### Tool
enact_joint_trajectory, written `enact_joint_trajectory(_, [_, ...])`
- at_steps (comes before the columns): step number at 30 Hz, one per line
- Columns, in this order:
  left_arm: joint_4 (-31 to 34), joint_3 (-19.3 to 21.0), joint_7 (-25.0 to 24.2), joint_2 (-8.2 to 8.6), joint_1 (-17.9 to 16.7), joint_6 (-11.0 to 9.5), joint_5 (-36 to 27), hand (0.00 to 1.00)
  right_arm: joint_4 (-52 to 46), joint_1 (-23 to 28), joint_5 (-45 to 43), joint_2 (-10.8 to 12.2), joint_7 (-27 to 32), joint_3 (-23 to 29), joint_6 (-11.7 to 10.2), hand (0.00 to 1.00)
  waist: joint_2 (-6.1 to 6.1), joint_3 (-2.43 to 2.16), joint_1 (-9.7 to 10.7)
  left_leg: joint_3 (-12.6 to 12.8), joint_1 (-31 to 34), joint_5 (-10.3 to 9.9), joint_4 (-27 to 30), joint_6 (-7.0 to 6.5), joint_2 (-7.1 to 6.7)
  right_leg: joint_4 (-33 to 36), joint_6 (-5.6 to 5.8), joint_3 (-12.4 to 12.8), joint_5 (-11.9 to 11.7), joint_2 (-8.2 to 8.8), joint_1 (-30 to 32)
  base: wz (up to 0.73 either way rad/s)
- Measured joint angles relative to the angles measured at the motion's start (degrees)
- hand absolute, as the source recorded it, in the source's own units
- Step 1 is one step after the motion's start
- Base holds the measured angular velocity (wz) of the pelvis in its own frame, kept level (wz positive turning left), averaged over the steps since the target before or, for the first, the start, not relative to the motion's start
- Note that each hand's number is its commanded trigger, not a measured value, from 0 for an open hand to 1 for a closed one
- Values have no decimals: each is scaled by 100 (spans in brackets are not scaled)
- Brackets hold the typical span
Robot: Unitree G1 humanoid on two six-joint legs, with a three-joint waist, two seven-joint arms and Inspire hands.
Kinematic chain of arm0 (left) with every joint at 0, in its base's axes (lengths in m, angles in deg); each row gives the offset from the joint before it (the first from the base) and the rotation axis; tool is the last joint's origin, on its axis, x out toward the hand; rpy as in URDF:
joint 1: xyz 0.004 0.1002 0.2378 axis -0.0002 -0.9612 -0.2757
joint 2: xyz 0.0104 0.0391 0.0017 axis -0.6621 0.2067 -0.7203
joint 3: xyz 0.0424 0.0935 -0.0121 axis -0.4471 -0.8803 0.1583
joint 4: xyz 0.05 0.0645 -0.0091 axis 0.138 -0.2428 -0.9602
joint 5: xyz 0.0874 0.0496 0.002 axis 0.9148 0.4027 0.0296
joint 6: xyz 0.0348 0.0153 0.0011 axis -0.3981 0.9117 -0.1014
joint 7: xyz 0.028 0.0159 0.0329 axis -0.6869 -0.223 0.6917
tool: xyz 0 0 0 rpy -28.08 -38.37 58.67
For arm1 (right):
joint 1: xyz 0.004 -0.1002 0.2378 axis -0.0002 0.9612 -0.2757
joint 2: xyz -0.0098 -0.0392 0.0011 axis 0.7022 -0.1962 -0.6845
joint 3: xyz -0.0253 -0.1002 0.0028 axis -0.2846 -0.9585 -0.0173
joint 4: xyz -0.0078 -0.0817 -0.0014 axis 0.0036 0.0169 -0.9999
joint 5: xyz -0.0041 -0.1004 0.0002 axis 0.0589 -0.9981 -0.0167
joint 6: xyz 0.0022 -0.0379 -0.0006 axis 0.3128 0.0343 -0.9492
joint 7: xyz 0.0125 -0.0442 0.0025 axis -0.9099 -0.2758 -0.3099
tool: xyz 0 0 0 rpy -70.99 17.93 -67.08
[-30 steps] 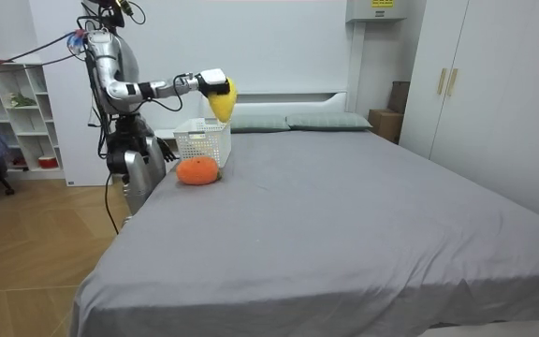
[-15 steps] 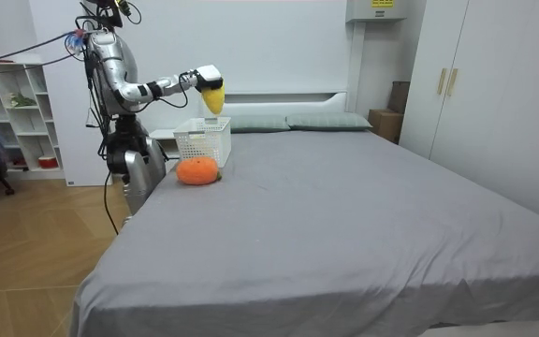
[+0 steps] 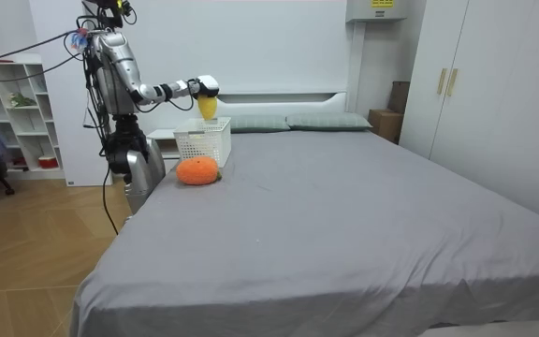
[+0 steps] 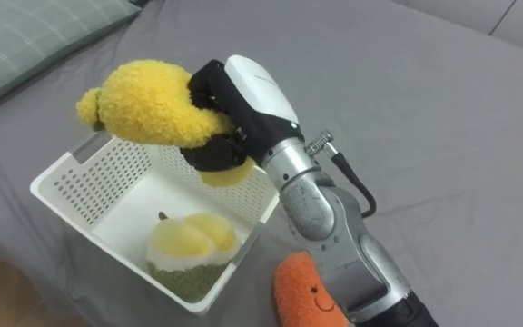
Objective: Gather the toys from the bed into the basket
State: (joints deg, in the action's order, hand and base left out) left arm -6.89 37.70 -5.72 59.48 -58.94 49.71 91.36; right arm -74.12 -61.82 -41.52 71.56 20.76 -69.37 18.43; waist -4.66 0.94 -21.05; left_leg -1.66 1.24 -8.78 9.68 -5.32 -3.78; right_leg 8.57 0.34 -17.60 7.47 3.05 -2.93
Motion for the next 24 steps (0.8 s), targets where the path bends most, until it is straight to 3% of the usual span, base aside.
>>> enact_joint_trajectory(4, [17, -1, -11, 9, 16, 70, 210, 0, 354, -101, -35, 67, -3, -6, 71, 100, -2, -1, -65, -4, 6, 0, 6, 0, 0, -1, 2, -23, 1, 1, 1, 3])
enact_joint_trajectory(5, [23, -1, -9, 16, 11, 95, 260, 0, 406, -102, -83, 101, -3, -6, 118, 72, -4, -1, -103, 0, 4, 0, 5, 0, 0, -1, 2, -19, 1, 0, 1, 0])
enact_joint_trajectory(6, [27, -2, -7, 18, 11, 105, 263, 0, 427, -102, -99, 108, -4, -6, 133, 60, -4, -1, -113, 0, 7, 0, 6, 0, 0, -1, 2, -21, 1, 0, 1, 0])
enact_joint_trajectory(8, [67, -8, 2, 31, -12, 171, 267, 0, 531, -117, -153, 190, -5, -7, 185, 11, -15, -6, -129, 0, -2, 0, -4, 0, 0, -3, 2, -8, 1, -4, -1, 0])
enact_joint_trajectory(9, [69, -24, 9, 33, -51, 172, 274, 0, 622, -131, -171, 209, -5, -8, 202, 0, -17, -2, -129, 0, -14, 1, -1, 1, 0, -4, 2, 4, 1, -4, -9, 0])
enact_joint_trajectory(16, [68, -25, 27, 32, -165, 172, 306, 0, 788, -131, -169, 220, -62, -158, 238, 0, -59, 18, -119, 1, -35, 2, 11, 1, -2, -2, 2, 20, 1, -13, -35, 0])
enact_joint_trajectory(24, [117, -1, 19, 28, -240, 171, 414, 0, 789, -122, -168, -16, -86, -163, 229, 0, -37, 31, 55, -92, 54, 0, 57, 2, -21, -3, 3, -3, 2, -7, -23, 6])
